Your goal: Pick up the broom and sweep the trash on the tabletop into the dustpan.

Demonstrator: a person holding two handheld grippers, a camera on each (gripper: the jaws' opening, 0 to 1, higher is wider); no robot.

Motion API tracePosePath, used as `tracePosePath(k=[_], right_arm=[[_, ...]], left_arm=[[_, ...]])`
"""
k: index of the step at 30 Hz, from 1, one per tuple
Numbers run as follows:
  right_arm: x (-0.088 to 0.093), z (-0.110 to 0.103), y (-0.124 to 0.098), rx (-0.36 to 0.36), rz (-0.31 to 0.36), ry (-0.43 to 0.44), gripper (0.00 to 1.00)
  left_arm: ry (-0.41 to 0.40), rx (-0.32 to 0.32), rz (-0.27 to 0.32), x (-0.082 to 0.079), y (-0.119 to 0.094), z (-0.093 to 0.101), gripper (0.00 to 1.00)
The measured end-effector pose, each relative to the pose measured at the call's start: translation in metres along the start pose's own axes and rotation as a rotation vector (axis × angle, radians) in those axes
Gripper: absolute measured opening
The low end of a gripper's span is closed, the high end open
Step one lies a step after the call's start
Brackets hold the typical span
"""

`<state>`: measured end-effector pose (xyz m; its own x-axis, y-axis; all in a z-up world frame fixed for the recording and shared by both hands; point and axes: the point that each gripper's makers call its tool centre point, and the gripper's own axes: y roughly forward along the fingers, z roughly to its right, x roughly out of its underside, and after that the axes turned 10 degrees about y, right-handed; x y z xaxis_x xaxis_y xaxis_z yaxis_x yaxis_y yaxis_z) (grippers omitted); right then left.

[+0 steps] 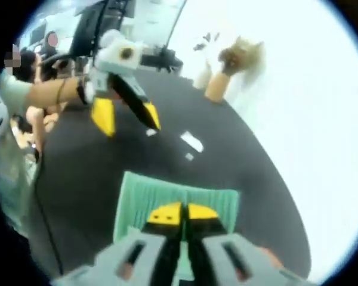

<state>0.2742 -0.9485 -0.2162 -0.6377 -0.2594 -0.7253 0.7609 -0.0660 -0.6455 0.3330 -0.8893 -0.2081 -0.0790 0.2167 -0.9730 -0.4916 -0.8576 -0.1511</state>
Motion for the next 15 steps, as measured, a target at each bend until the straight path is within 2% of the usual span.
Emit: tracePosePath(k=[1,3,4,5,6,7,8,9,10,12,13,14,15], right_arm=[[0.0,0.002,-0.002,-0.004,0.009,0.003,0.0],[0.0,0.002,-0.002,-0.009,0.024,-0.001,0.0],[0.0,0.002,-0.003,-0.012,0.033,-0.004,0.0],[0.001,0.003,-0.004,-0.012,0.037,-0.004,0.0],[0.001,0.003,-0.004,-0.014,0.045,-0.008,0.0],[0.001,0.001,-0.004,-0.019,0.05,-0.006,0.0],[0.001,0.0,-0.005,-0.02,0.054,-0.008,0.0],[0.001,-0.002,-0.006,-0.019,0.06,-0.013,0.0],[0.0,-0.002,-0.006,-0.022,0.063,-0.013,0.01],[0.0,-0.004,-0.008,-0.023,0.074,-0.021,0.01],[0.001,-0.004,-0.01,-0.024,0.077,-0.02,0.01],[0.001,-0.004,-0.011,-0.026,0.082,-0.02,0.01],[0.001,-0.005,-0.012,-0.028,0.088,-0.02,0.01]], left_arm=[[0.01,0.012,0.003,-0.001,0.004,0.002,0.37],[-0.069,-0.043,-0.037,0.005,0.013,-0.006,0.32],[-0.074,-0.015,-0.033,0.004,0.019,-0.002,0.3],[-0.136,-0.025,-0.051,0.007,0.025,-0.003,0.29],[-0.121,-0.013,-0.042,0.005,0.031,-0.004,0.3],[-0.175,-0.032,-0.055,0.008,0.036,-0.006,0.3],[-0.185,-0.042,-0.06,0.009,0.041,-0.009,0.29],[-0.185,-0.024,-0.059,0.01,0.045,-0.009,0.29],[-0.262,-0.035,-0.082,0.014,0.049,-0.012,0.29],[-0.29,-0.008,-0.051,0.01,0.057,-0.014,0.29],[-0.347,-0.016,-0.053,0.011,0.06,-0.017,0.29],[-0.365,0.014,-0.023,0.006,0.064,-0.015,0.28],[-0.415,0.032,-0.026,0.006,0.067,-0.014,0.28]])
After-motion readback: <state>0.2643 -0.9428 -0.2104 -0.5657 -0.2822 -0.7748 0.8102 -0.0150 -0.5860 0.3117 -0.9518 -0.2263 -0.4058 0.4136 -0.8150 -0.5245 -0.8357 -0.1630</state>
